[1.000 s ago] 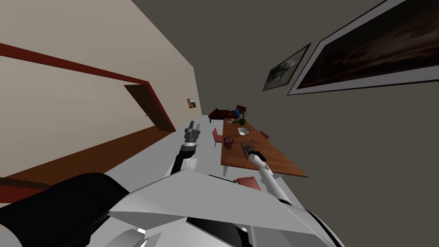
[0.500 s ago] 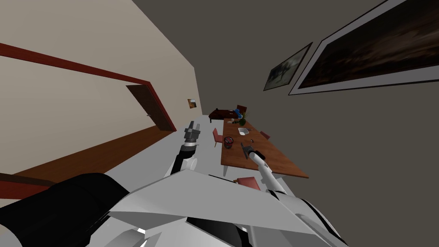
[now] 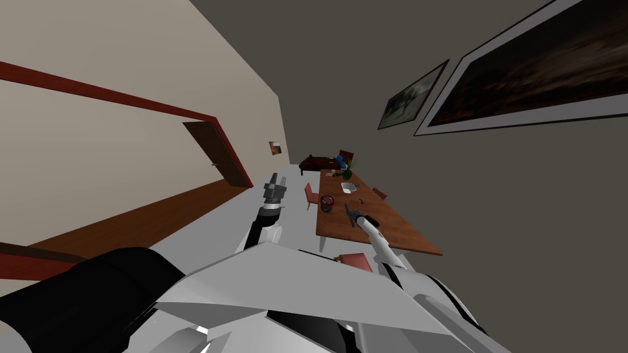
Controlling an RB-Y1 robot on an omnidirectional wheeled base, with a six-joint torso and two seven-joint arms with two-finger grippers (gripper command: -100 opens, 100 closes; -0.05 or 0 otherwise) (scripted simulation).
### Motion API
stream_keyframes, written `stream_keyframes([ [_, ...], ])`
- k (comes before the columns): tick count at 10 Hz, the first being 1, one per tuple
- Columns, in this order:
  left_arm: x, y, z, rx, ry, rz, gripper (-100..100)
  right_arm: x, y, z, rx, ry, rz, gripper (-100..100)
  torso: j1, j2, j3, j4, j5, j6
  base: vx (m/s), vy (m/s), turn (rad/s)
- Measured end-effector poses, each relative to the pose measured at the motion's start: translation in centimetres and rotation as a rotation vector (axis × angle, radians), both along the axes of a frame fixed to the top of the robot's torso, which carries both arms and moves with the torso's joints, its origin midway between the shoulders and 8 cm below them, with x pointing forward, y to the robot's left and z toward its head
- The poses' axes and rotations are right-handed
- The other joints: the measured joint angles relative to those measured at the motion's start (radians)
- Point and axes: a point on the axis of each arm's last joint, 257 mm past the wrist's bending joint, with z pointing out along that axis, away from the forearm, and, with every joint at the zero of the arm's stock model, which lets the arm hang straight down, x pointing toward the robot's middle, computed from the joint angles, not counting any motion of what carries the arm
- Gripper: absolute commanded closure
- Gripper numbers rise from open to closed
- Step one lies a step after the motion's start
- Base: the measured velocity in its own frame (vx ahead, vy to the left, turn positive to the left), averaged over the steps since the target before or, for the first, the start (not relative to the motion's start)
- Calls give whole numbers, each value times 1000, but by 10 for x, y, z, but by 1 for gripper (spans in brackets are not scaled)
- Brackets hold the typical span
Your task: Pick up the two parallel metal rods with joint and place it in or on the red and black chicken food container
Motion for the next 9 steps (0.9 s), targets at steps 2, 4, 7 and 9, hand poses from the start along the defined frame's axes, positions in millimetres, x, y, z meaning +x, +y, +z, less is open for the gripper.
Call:
stream_keyframes([
  [2, 0, 0, 0, 0, 0, 0, 0, -2, -1, -9, 30, 29, -15, -100, 0, 0, 0, 0, 0, 0, -5, -6, 16],
  [4, 0, 0, 0, 0, 0, 0, 0, -5, -1, -16, 76, 69, -37, -100, 0, 0, 0, 0, 0, 0, 0, 0, 0],
  [7, 0, 0, 0, 0, 0, 0, 0, -8, 0, -25, 135, 111, -64, -100, 0, 0, 0, 0, 0, 0, -1, -2, 5],
  [9, 0, 0, 0, 0, 0, 0, 0, -13, 0, -32, 163, 138, -81, -100, 0, 0, 0, 0, 0, 0, 0, 0, 0],
])
